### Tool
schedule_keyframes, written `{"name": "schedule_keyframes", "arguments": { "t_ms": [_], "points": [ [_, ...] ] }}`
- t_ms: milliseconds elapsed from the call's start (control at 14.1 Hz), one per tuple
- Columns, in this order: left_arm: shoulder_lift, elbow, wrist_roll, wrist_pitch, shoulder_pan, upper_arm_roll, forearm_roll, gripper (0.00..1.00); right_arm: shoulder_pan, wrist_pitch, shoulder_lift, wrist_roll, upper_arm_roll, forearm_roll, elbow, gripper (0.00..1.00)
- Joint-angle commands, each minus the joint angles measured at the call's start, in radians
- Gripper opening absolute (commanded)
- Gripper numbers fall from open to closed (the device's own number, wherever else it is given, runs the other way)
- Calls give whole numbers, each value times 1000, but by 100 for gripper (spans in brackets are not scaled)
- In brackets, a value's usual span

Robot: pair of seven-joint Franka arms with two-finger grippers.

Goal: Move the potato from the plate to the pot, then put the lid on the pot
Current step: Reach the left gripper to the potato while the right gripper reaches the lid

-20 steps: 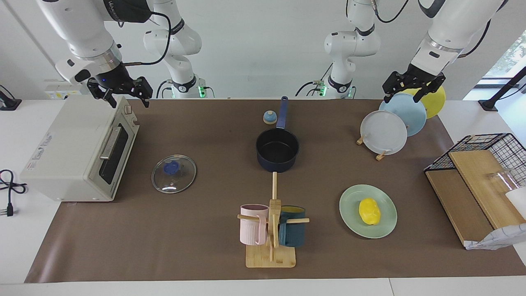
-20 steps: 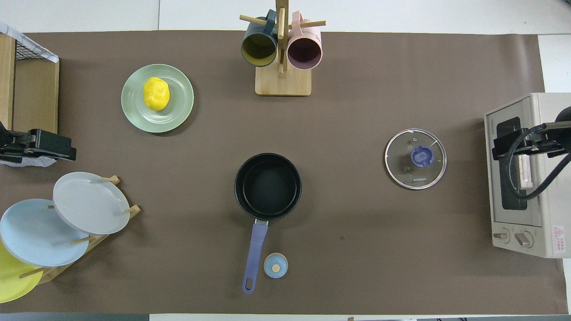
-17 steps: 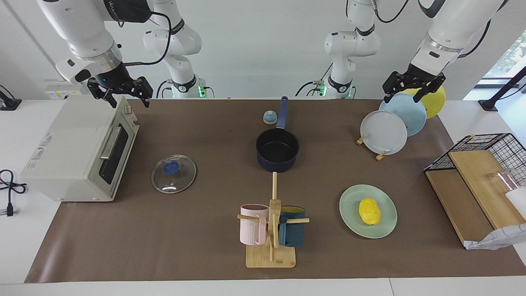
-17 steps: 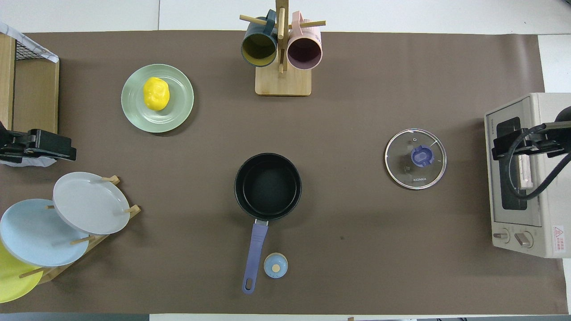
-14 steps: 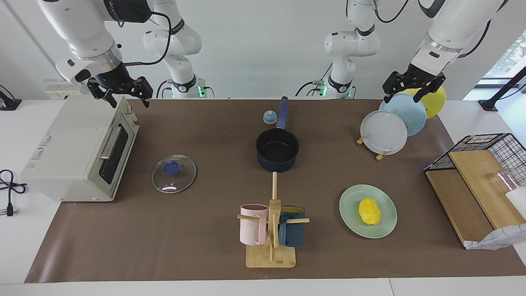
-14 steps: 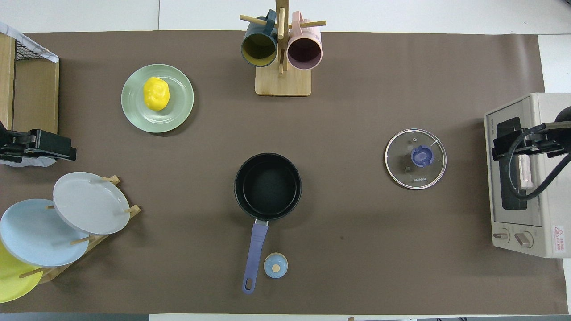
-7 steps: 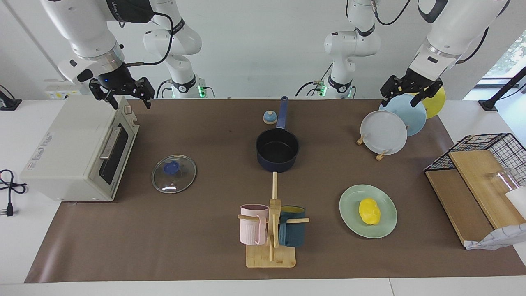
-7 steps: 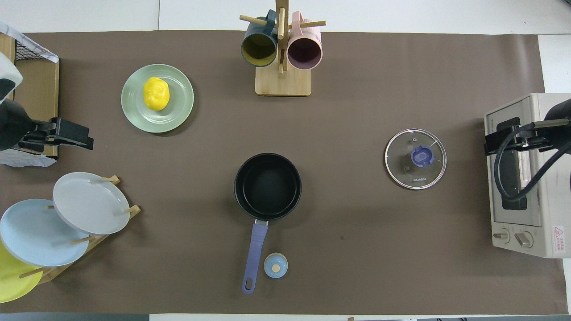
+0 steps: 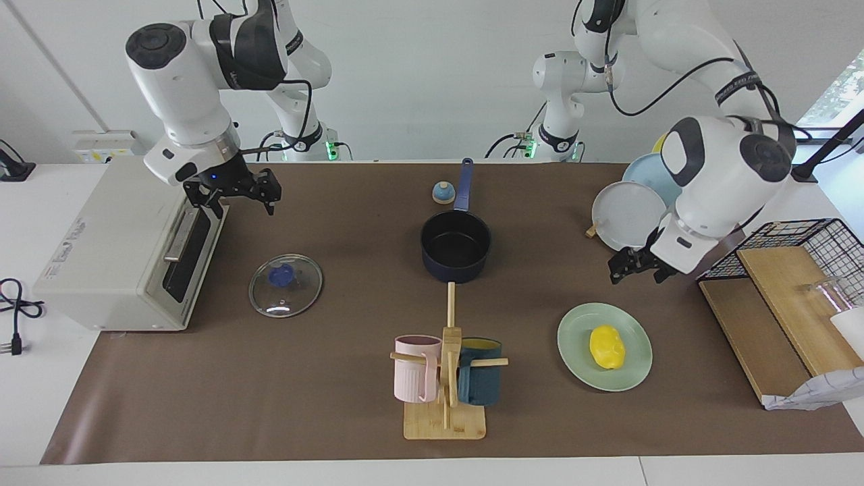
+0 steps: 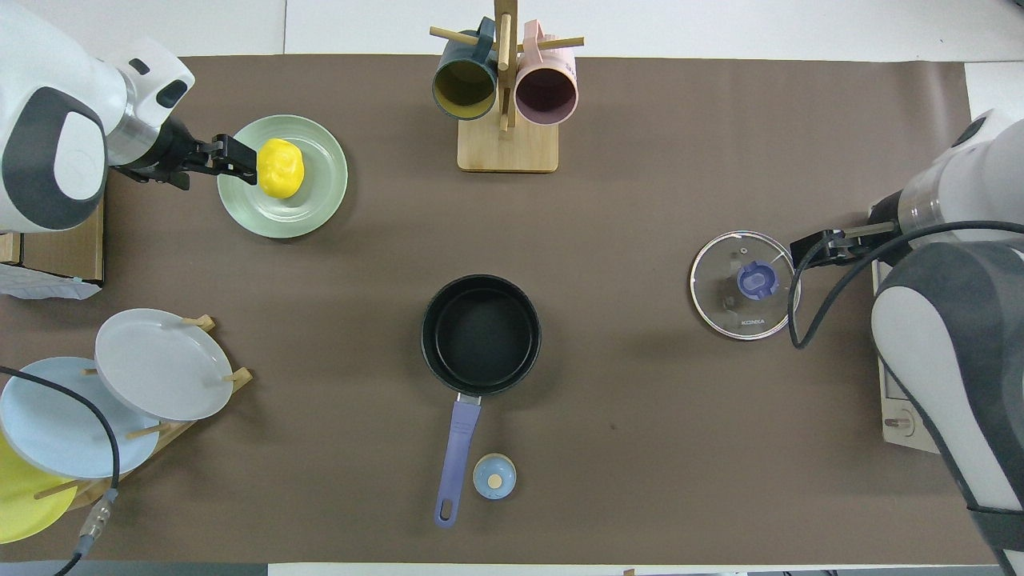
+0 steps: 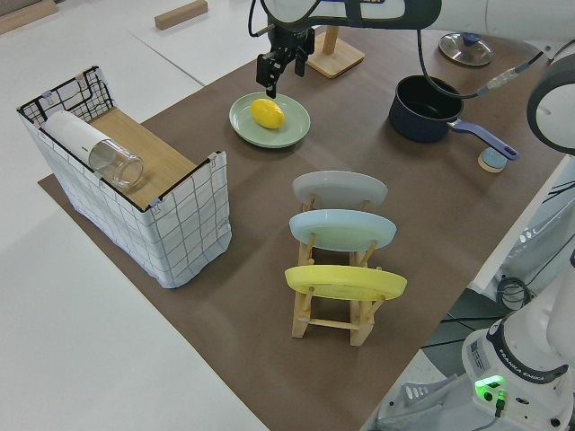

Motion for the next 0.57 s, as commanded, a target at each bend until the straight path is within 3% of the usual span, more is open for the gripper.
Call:
{"name": "schedule_keyframes", "arguments": {
  "t_ms": [0, 496],
  "points": [
    [163, 146, 15, 35, -41, 7, 28, 100, -5, 128, 7, -14, 6, 4, -105, 100],
    [194, 68, 16, 194, -51, 4, 106, 100, 1, 413, 61, -93, 6, 4, -293, 100]
  ]
}}
